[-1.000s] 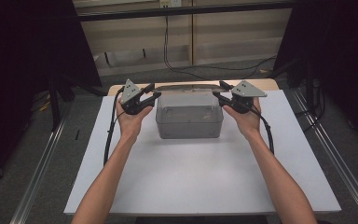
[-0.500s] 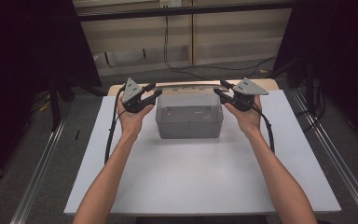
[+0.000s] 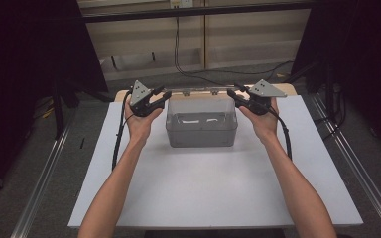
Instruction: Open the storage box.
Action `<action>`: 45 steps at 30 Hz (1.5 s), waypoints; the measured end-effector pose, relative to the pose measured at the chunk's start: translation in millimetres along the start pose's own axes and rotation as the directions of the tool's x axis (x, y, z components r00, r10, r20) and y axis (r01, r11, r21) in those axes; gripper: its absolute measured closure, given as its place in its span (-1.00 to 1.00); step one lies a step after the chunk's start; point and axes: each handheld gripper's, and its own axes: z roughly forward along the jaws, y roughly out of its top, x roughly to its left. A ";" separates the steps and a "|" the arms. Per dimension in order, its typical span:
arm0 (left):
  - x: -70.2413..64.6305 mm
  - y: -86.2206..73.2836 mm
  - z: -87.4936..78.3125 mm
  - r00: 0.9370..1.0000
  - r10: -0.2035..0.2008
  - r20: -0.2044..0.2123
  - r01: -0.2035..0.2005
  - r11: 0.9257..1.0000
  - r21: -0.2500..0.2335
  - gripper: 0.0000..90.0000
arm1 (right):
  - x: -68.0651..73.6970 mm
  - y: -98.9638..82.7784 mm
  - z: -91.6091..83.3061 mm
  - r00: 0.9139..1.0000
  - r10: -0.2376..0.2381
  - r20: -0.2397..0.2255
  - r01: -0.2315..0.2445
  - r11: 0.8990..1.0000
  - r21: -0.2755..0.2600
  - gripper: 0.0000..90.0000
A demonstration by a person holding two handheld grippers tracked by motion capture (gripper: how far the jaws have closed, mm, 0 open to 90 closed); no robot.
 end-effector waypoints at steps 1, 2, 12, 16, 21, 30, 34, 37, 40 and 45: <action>1.4 -1.1 0.7 1.000 0.005 -0.001 -0.005 1.000 0.008 0.37 | -0.4 -0.3 0.1 1.000 0.003 -0.001 -0.003 1.000 -0.001 0.36; 2.7 -1.8 1.7 1.000 0.006 -0.002 -0.006 1.000 0.006 0.38 | -0.7 -0.5 0.0 1.000 0.005 -0.002 -0.005 1.000 -0.001 0.37; 5.4 -3.7 10.2 1.000 -0.020 -0.003 0.020 1.000 -0.002 0.43 | -3.7 4.4 4.1 1.000 0.004 0.001 -0.004 1.000 0.000 0.39; 8.8 -5.0 13.1 1.000 -0.020 -0.004 0.020 1.000 0.009 0.43 | -5.3 6.9 6.7 1.000 0.004 0.006 -0.004 1.000 -0.001 0.40; 9.2 -7.8 20.8 1.000 -0.022 0.001 0.022 1.000 0.021 0.43 | -6.7 6.8 8.8 1.000 0.013 0.011 -0.013 1.000 -0.011 0.40; 12.6 -5.4 26.9 0.999 -0.038 -0.014 0.038 0.999 0.015 0.57 | -11.9 10.9 16.4 1.000 0.020 0.020 -0.019 1.000 -0.019 0.38; 13.9 -3.5 27.7 1.000 -0.024 -0.014 0.024 1.000 0.021 0.59 | -12.1 7.8 20.7 0.999 0.027 0.020 -0.026 1.000 -0.016 0.34; 15.2 -3.5 28.1 1.000 -0.025 -0.012 0.025 0.999 0.020 0.61 | -14.1 2.5 24.0 0.999 0.037 0.021 -0.037 0.999 -0.003 0.34; 16.7 -3.4 29.2 0.999 -0.030 -0.013 0.030 0.999 0.016 0.62 | -17.6 -3.9 27.7 0.998 0.061 0.027 -0.061 0.998 0.002 0.34; 18.1 -3.1 30.6 0.999 -0.035 -0.010 0.035 0.999 0.010 0.63 | -25.3 -15.0 31.9 0.995 0.089 0.035 -0.090 0.996 0.019 0.38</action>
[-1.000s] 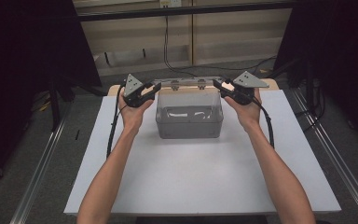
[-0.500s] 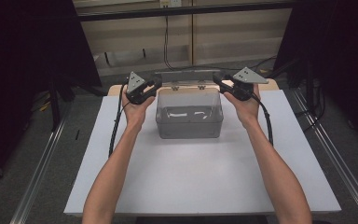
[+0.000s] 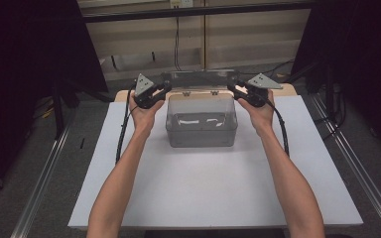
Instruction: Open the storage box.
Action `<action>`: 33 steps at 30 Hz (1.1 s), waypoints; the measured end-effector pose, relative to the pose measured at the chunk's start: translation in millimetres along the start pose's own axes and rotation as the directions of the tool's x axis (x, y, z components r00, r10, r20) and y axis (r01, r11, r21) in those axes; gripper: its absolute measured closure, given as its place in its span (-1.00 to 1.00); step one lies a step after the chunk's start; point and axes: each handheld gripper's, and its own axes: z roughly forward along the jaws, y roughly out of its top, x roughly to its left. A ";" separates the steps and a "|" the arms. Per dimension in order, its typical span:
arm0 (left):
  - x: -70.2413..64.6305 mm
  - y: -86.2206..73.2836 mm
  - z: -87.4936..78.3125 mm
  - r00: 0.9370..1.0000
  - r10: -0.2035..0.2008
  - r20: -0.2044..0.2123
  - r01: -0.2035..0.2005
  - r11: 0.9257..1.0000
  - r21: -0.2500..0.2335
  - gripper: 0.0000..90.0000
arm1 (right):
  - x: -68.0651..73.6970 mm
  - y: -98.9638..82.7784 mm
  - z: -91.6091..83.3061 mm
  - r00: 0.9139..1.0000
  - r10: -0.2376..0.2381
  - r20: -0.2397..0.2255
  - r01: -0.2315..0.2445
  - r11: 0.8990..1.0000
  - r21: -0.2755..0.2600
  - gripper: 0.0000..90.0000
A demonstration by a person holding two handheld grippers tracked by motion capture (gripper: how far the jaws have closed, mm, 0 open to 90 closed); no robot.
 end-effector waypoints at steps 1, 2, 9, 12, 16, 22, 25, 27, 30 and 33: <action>0.9 -0.1 0.1 1.000 0.002 0.005 -0.002 1.000 0.001 0.64 | -1.4 -1.5 0.8 1.000 0.008 0.000 -0.008 1.000 0.000 0.40; 1.8 -0.2 0.2 1.000 0.000 0.005 0.000 1.000 0.003 0.65 | -2.6 -2.8 1.5 1.000 0.011 -0.002 -0.011 1.000 0.006 0.41; 4.7 -0.1 3.8 1.000 -0.007 -0.002 0.007 1.000 0.004 0.68 | -4.1 -6.3 8.3 1.000 -0.002 -0.014 0.002 0.999 0.037 0.41; 5.5 0.6 5.2 1.000 -0.005 -0.007 0.005 1.000 0.006 0.69 | -6.2 -6.3 10.1 1.000 0.004 -0.013 -0.003 0.999 0.040 0.44; 6.7 0.6 6.7 1.000 -0.010 -0.006 0.010 1.000 0.009 0.70 | -8.4 -9.6 14.1 1.000 0.016 -0.013 -0.016 0.999 0.041 0.50; 7.4 -0.6 9.2 1.000 -0.022 -0.006 0.022 1.000 0.009 0.69 | -10.8 -18.9 20.7 0.999 0.042 -0.011 -0.041 0.999 0.036 0.52; 8.0 -1.9 10.8 1.000 -0.031 -0.003 0.031 1.000 0.002 0.69 | -11.2 -20.0 21.9 0.999 0.047 -0.016 -0.047 0.998 0.036 0.50; 8.9 -2.4 11.2 1.000 -0.027 -0.006 0.027 1.000 0.010 0.69 | -11.5 -18.3 22.1 0.998 0.053 -0.019 -0.052 0.998 0.035 0.50; 9.2 -3.0 12.8 1.000 -0.030 -0.008 0.030 1.000 0.007 0.69 | -12.6 -14.6 23.3 0.999 0.043 -0.023 -0.042 0.998 0.037 0.51; 9.5 -4.3 14.3 1.000 -0.030 -0.008 0.030 0.999 0.016 0.69 | -13.7 -12.7 25.0 0.999 0.045 -0.028 -0.043 0.998 0.043 0.51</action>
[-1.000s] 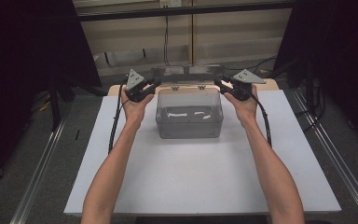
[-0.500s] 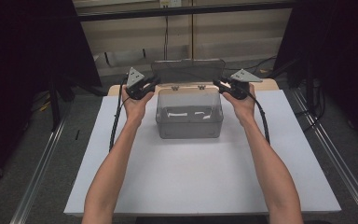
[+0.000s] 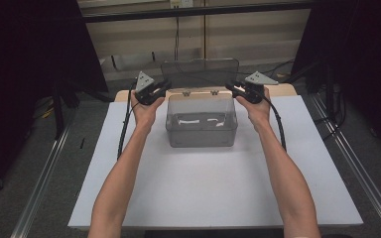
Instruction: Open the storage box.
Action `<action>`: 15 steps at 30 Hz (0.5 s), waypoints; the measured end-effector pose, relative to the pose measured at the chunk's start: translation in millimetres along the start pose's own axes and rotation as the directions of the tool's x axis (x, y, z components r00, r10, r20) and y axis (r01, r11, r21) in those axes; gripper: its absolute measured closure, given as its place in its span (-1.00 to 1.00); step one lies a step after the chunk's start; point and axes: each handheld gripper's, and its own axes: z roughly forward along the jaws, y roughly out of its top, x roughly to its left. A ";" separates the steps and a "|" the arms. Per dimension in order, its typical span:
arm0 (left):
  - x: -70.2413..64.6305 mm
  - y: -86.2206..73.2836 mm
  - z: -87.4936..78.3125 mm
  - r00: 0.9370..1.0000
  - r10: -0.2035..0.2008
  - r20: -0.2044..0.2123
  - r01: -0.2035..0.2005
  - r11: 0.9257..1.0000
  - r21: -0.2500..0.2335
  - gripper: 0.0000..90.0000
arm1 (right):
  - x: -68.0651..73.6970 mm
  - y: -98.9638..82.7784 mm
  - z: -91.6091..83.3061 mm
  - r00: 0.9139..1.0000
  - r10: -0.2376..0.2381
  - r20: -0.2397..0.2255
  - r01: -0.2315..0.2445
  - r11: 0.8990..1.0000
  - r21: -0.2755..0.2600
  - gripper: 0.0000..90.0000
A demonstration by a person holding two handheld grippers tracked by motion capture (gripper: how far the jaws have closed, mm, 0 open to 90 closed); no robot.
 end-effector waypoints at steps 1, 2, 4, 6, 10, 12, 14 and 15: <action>-0.5 -0.9 1.1 1.000 0.003 -0.006 -0.003 1.000 0.007 0.69 | -0.6 -0.5 0.5 1.000 0.005 -0.002 -0.005 1.000 -0.004 0.51; -0.8 -1.5 1.9 1.000 -0.001 -0.010 0.001 1.000 0.006 0.69 | -1.4 -1.2 1.0 1.000 0.013 -0.005 -0.013 1.000 -0.006 0.51; -1.0 -2.0 3.4 1.000 -0.005 -0.019 0.005 1.000 0.005 0.68 | -2.0 -2.1 1.6 1.000 0.028 -0.007 -0.028 1.000 -0.010 0.51; -0.2 -2.3 4.2 1.000 -0.003 -0.018 0.003 1.000 0.006 0.68 | -2.6 -2.3 2.3 0.999 0.047 -0.012 -0.047 0.999 -0.014 0.49; -0.4 -4.6 5.9 1.000 -0.005 -0.011 0.005 1.000 0.010 0.67 | -3.3 -2.7 4.4 0.998 0.053 -0.018 -0.053 0.998 -0.015 0.46; 0.4 -5.6 5.8 1.000 0.004 -0.005 -0.004 1.000 0.014 0.65 | -4.0 -3.4 5.3 0.997 0.072 -0.020 -0.072 0.997 -0.018 0.45; 0.5 -6.8 6.5 1.000 -0.002 0.000 0.002 1.000 0.015 0.64 | -4.7 -4.2 5.9 0.997 0.074 -0.028 -0.075 0.997 -0.017 0.44; 0.8 -7.7 7.0 1.000 -0.008 0.003 0.008 1.000 0.013 0.64 | -5.4 -4.5 6.5 0.997 0.078 -0.031 -0.078 0.997 -0.014 0.44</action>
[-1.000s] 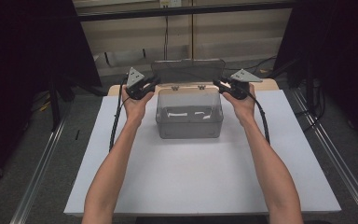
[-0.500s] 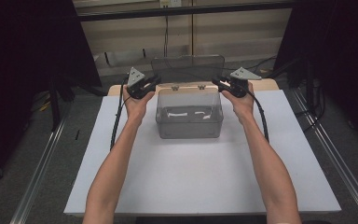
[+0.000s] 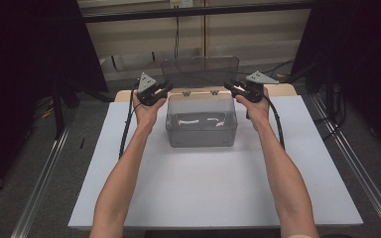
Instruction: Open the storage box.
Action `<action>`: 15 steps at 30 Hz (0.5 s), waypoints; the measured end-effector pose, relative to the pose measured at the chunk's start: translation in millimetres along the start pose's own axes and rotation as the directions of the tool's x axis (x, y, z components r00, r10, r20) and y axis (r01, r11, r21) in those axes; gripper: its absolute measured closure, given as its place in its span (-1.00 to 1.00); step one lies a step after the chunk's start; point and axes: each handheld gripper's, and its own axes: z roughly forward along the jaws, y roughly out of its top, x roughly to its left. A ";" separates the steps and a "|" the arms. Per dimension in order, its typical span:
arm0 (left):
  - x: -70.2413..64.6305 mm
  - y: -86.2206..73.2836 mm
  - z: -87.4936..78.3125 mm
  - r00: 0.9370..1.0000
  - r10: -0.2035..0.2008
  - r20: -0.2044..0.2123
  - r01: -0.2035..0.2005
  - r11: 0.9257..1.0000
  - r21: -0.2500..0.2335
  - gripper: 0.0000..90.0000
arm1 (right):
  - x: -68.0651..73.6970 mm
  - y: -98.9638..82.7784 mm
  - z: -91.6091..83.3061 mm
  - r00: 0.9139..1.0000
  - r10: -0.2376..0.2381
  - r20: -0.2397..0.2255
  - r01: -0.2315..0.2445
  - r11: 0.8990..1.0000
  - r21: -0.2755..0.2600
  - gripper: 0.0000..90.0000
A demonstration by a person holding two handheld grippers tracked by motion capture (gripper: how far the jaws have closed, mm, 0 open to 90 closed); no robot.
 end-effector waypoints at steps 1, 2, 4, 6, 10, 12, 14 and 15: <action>0.2 -0.8 0.3 1.000 0.000 0.000 0.000 1.000 0.004 0.63 | -0.7 0.9 0.1 1.000 0.000 -0.006 0.000 1.000 0.008 0.44; -0.2 -2.1 1.5 1.000 -0.011 0.001 0.011 1.000 -0.004 0.61 | -1.4 2.0 0.4 1.000 -0.006 -0.010 0.006 1.000 0.013 0.45; 0.4 -2.9 2.4 1.000 -0.011 0.002 0.011 1.000 0.000 0.60 | -2.5 3.6 1.1 1.000 -0.009 -0.015 0.010 1.000 0.022 0.46; 0.7 -4.4 3.7 1.000 -0.017 0.004 0.017 1.000 -0.001 0.57 | -3.6 4.1 2.0 1.000 -0.003 -0.015 0.003 1.000 0.026 0.47; 3.4 -8.4 4.8 1.000 -0.014 0.008 0.014 1.000 0.027 0.56 | -4.0 4.0 3.5 1.000 0.005 -0.013 -0.005 1.000 0.023 0.48; 3.6 -11.9 6.6 1.000 -0.007 -0.002 0.007 0.999 0.046 0.56 | -4.9 3.8 3.6 1.000 0.008 -0.012 -0.007 1.000 0.021 0.50; 2.4 -15.4 8.9 1.000 -0.011 -0.016 0.012 0.998 0.055 0.56 | -5.4 3.7 3.9 1.000 0.013 -0.009 -0.013 1.000 0.020 0.52; 2.1 -16.7 10.4 1.000 -0.022 -0.015 0.022 0.998 0.055 0.56 | -5.3 3.7 4.5 1.000 0.016 -0.006 -0.016 1.000 0.017 0.53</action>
